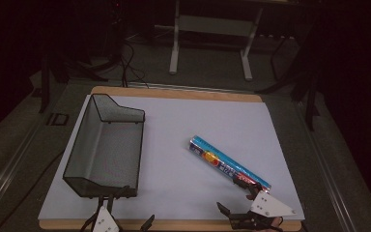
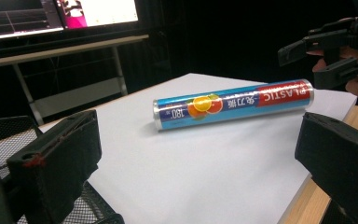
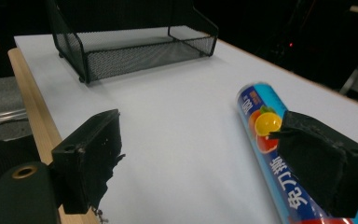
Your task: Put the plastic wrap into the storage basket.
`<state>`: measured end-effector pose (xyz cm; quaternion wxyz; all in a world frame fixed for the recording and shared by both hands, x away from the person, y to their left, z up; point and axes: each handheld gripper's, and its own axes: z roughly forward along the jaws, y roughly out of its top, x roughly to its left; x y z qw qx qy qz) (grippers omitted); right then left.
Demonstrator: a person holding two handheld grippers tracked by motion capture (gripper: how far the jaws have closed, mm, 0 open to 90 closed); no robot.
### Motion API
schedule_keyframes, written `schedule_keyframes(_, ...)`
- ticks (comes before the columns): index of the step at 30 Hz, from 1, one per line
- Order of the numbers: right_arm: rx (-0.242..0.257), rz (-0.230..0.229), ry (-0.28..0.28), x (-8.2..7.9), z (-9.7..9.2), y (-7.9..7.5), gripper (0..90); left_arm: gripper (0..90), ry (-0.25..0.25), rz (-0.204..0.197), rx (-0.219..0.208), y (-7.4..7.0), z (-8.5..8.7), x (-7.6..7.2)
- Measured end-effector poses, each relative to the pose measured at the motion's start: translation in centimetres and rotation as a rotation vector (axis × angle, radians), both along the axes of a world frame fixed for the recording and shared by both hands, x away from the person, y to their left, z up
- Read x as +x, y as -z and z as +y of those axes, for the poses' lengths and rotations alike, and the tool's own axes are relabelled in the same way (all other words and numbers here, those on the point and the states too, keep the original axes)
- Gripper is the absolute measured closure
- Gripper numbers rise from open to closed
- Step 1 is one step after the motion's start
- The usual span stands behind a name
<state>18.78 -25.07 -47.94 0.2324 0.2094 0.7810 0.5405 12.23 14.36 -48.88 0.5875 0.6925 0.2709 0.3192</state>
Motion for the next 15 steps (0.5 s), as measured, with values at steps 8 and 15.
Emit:
schedule_keyframes(8, -0.022, -0.01, -0.024, -0.3, 0.4, -0.3, 13.8, 0.8, 0.001, -0.01, 0.027, 0.0, -0.3, -0.2)
schedule_keyframes(15, -0.018, 0.02, -0.053, -0.2, 0.7, -1.0, 11.4, 0.8, 0.001, -0.014, 0.022, 0.0, -0.3, -0.3)
